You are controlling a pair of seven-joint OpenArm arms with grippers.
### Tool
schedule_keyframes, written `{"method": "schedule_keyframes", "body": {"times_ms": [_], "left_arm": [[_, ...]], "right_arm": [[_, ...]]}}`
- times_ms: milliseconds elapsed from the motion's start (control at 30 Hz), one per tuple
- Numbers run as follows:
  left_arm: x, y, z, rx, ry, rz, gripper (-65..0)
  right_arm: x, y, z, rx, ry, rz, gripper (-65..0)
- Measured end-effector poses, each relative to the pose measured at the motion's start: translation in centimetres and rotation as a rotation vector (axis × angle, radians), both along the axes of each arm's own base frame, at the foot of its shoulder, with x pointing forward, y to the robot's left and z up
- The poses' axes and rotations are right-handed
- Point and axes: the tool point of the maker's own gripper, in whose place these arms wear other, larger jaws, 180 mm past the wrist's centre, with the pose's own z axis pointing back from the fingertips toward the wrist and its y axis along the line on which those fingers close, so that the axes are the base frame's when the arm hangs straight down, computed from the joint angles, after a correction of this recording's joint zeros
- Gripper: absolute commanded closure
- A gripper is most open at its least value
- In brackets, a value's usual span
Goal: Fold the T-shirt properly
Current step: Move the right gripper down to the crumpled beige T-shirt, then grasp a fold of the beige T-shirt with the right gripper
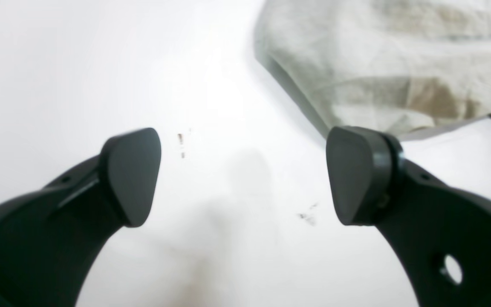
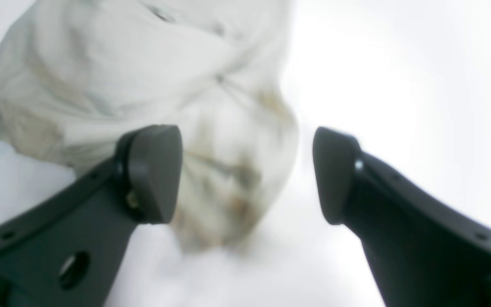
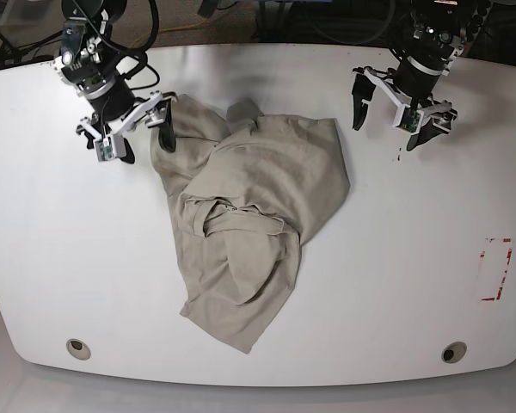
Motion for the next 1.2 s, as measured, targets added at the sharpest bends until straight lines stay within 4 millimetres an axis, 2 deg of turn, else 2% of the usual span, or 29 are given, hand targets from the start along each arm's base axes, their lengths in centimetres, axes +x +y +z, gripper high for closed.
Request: {"method": "schedule_keyframes", "body": {"times_ms": [200, 433, 633, 800, 933, 1200], "left_arm": [[-0.1, 0.3, -0.1, 0.007, 0.003, 0.005, -57.4], [-0.7, 0.7, -0.4, 0.010, 0.019, 0.016, -57.4], [-0.5, 0.8, -0.1, 0.003, 0.005, 0.038, -57.4], [-0.8, 0.7, -0.4, 0.002, 0.019, 0.035, -57.4], [-1.0, 0.8, -0.5, 0.002, 0.025, 0.038, -57.4], [-1.6, 0.4, -0.8, -0.012, 0.039, 0.046, -57.2]], "right_arm": [[4.0, 0.2, 1.7, -0.040, -0.029, 0.054, -46.0], [7.2, -0.2, -0.2, -0.044, 0.038, 0.104, -46.0], [10.0, 0.5, -1.1, -0.020, 0.068, 0.176, -46.0], [10.7, 2.4, -3.5, -0.035, 0.161, 0.256, -46.0], [11.5, 4.4, -3.8, -0.028, 0.173, 0.337, -46.0], [14.5, 3.3, -4.5, -0.011, 0.223, 0.305, -46.0]]}}
